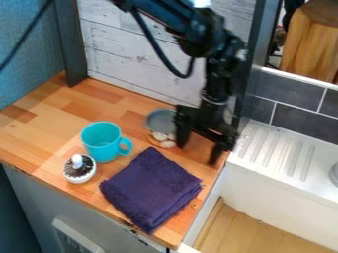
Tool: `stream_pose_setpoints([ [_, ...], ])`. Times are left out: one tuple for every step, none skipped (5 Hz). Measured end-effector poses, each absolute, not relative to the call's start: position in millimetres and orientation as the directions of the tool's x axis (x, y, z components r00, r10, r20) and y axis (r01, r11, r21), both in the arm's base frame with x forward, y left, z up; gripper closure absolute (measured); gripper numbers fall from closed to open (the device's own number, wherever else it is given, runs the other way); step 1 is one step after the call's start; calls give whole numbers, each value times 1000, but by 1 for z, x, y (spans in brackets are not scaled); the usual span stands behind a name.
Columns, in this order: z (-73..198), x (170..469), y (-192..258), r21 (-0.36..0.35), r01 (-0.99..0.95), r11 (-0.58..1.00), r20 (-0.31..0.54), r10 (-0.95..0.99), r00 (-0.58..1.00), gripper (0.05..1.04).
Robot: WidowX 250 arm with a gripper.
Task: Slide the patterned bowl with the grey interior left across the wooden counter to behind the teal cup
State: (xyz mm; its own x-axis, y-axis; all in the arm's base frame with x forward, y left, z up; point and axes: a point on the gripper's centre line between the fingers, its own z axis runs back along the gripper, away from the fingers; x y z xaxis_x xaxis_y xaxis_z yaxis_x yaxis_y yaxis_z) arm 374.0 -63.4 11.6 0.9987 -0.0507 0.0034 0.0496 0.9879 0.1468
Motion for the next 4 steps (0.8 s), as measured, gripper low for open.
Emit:
stream_pose_setpoints([
  [9,372,-32,163,-7,987,-15,9,1000,83],
  [11,370,1,147,-65,987,-49,73,996,83],
  [11,371,9,135,-76,988,-46,83,995,83],
  [49,365,4,112,-97,989,31,94,995,83],
])
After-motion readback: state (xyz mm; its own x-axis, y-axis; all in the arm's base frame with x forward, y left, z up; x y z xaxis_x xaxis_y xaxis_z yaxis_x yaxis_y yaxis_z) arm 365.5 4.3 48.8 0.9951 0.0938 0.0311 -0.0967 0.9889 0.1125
